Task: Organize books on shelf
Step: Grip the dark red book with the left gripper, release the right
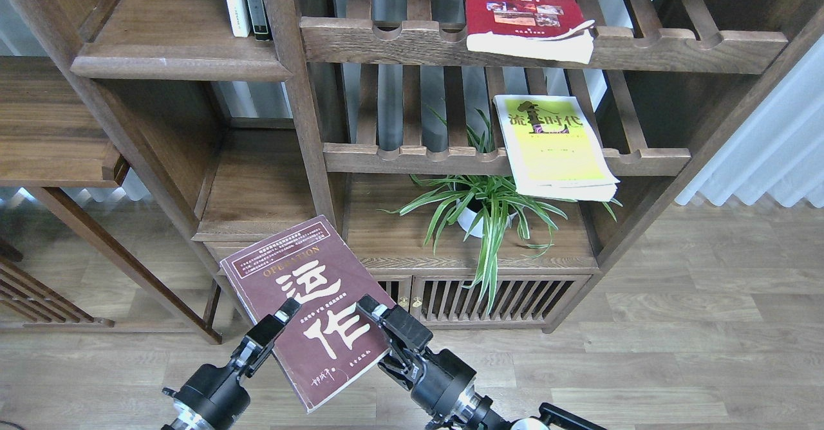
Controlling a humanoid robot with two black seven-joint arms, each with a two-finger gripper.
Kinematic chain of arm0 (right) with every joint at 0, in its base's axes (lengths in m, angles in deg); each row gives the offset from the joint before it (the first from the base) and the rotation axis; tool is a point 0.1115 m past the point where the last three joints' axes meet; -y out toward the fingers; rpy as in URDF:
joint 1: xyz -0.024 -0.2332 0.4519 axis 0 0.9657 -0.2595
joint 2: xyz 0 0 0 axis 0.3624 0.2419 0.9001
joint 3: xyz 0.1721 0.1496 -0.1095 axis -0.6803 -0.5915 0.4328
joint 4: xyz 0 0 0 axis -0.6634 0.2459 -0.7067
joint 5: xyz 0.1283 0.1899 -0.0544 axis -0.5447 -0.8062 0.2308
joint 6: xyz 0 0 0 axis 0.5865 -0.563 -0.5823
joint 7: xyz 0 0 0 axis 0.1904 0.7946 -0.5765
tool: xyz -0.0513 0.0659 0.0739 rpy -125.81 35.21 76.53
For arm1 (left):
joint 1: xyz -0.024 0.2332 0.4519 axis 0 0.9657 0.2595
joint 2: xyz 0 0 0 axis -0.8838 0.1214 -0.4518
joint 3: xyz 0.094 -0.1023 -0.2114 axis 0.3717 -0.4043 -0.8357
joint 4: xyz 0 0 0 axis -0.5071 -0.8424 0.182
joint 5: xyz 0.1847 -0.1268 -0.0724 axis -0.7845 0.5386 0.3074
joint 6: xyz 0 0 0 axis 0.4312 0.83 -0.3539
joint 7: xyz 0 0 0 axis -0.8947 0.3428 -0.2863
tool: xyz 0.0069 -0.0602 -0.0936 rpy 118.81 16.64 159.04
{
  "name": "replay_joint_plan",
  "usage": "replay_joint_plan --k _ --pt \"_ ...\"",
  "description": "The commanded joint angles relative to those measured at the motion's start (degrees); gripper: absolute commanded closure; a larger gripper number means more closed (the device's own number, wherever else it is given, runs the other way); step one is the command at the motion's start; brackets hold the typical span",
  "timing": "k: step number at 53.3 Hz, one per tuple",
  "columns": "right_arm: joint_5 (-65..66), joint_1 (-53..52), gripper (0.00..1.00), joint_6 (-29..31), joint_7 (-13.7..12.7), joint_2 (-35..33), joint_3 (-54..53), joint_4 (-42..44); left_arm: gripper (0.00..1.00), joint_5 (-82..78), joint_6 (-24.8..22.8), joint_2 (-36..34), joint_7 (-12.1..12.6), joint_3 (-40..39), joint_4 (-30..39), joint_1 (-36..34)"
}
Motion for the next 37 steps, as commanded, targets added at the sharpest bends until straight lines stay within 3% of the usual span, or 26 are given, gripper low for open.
replay_joint_plan --k 1,26,37 --pt "-0.1 0.0 0.02 0.0 0.0 0.0 -1.3 0.0 0.93 -0.6 0.0 -0.3 0.0 -0.1 0.0 -0.1" --pt "-0.1 -0.1 0.02 0.0 0.1 0.0 -6.5 2.5 0.97 -1.1 0.0 -1.1 1.2 -2.2 -2.0 -1.1" --pt "-0.1 0.0 0.02 0.0 0.5 0.0 -10.5 2.6 0.98 -1.2 0.0 -4.0 7.0 -3.1 -1.9 -2.2"
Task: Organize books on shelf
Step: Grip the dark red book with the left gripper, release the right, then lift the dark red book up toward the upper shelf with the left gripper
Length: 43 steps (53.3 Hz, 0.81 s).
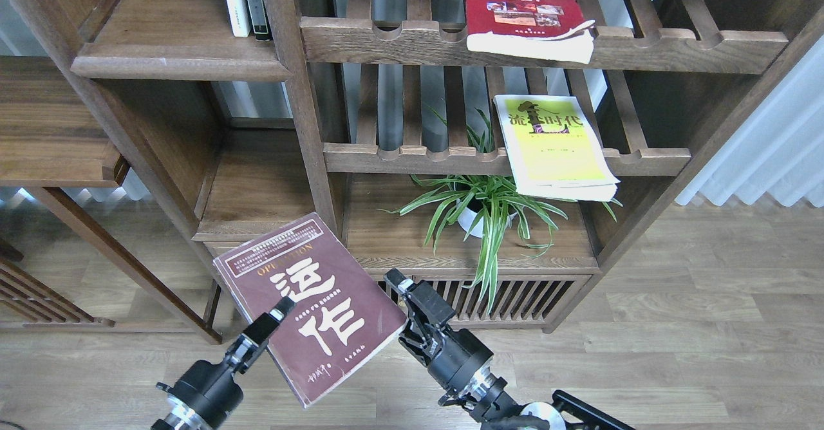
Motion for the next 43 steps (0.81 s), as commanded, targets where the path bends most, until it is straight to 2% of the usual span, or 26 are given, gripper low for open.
replay_joint_plan --k 1,7,16,31,43 --pt "0.0 0.0 0.02 0.0 0.0 0.0 -1.7 0.2 0.98 -0.1 0.0 -1.1 3.0 -0.6 0.1 -0.2" --pt "0.0 0.1 0.02 0.0 0.1 0.0 -1.8 0.9 0.98 -1.9 0.0 -1.1 6.3 -2.5 0.2 -0.2" --pt "0.1 0.0 0.02 0.0 0.1 0.0 -1.9 2.2 0.99 -7.1 0.0 -1.2 9.3 -6.1 0.7 -0.2" --pt "0.1 -1.7 0.02 0.0 0.1 0.0 -2.9 3.1 0.99 -9.1 0.0 -1.2 10.1 -11.2 3.0 -0.2" --pt "0.1 -3.3 0.02 0.0 0.1 0.0 -2.9 4.3 0.99 -9.1 0.0 -0.7 13.1 -15.6 4.9 -0.4"
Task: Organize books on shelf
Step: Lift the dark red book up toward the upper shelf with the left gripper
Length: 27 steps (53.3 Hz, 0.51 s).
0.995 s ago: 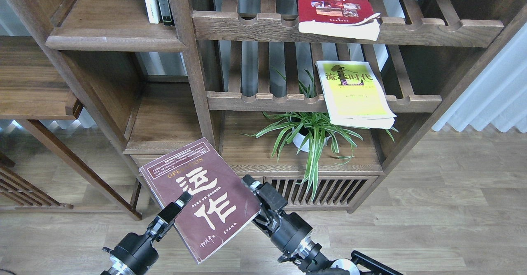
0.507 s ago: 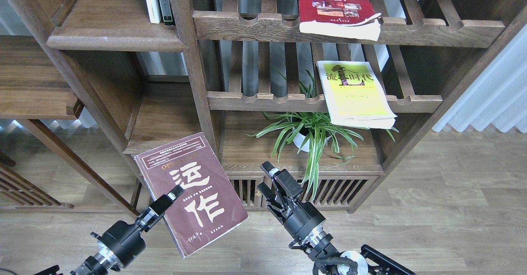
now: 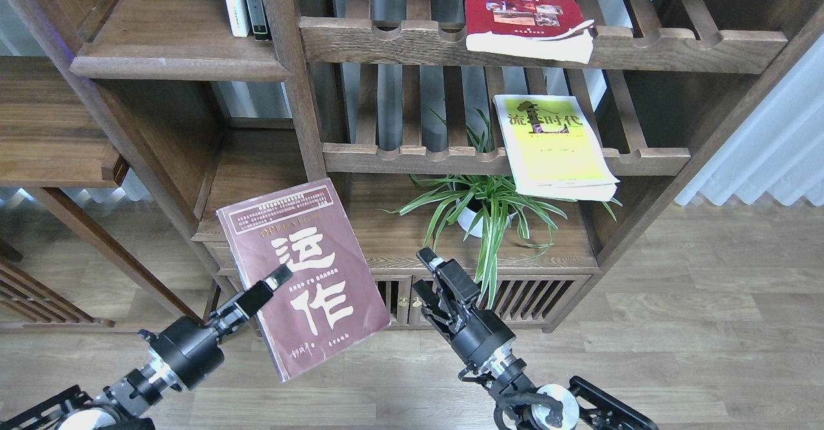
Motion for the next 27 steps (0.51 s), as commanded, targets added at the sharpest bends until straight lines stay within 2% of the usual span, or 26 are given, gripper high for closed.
replay_joint_plan --k 1,27 --pt "0.0 -0.7 0.02 0.0 0.0 0.0 0.0 0.6 0.99 0.1 0.0 0.1 1.4 -2.6 0.9 -0.3" --pt "0.0 -2.2 0.02 0.0 -0.1 0.0 0.1 2.5 0.99 0.5 0.0 -0.4 1.4 -14.3 0.9 -3.3"
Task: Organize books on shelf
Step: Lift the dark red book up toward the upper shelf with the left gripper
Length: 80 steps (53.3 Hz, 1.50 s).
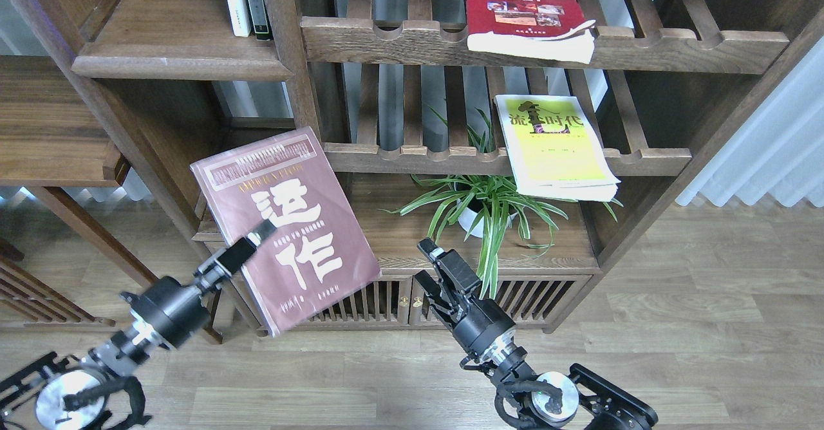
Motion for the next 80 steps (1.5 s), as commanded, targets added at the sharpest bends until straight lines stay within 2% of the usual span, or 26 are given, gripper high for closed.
replay_joint_plan --k 1,17,36,61,67,80 --pt "0.0 -0.3 0.02 0.0 0.0 0.0 -0.1 0.3 0.99 0.2 0.0 0.0 0.0 -3.4 0.0 -0.3" --pt "-0.1 -0.3 0.02 0.0 0.0 0.0 0.1 0.7 1.00 0.2 0.0 0.1 0.0 -6.9 0.0 -1.9" --pt "0.0 -0.3 0.02 0.0 -0.1 0.0 0.2 0.8 1.00 2.5 0.0 -0.1 0.0 -13.1 -0.1 -10.8" --pt "0.0 -0.5 0.02 0.0 -0.1 0.0 0.3 0.8 1.00 2.7 0.0 -3.7 0.2 -19.8 -0.8 -10.9" --pt "0.0 -0.5 0.02 0.0 -0.1 0.0 0.5 0.8 0.99 3.0 0.0 -5.9 0.1 -20.1 -2.0 -10.9" --pt "0.0 -1.1 0.02 0.0 -0.1 0.0 0.8 1.6 0.99 5.1 0.0 -5.9 0.2 -20.9 -3.3 -11.2"
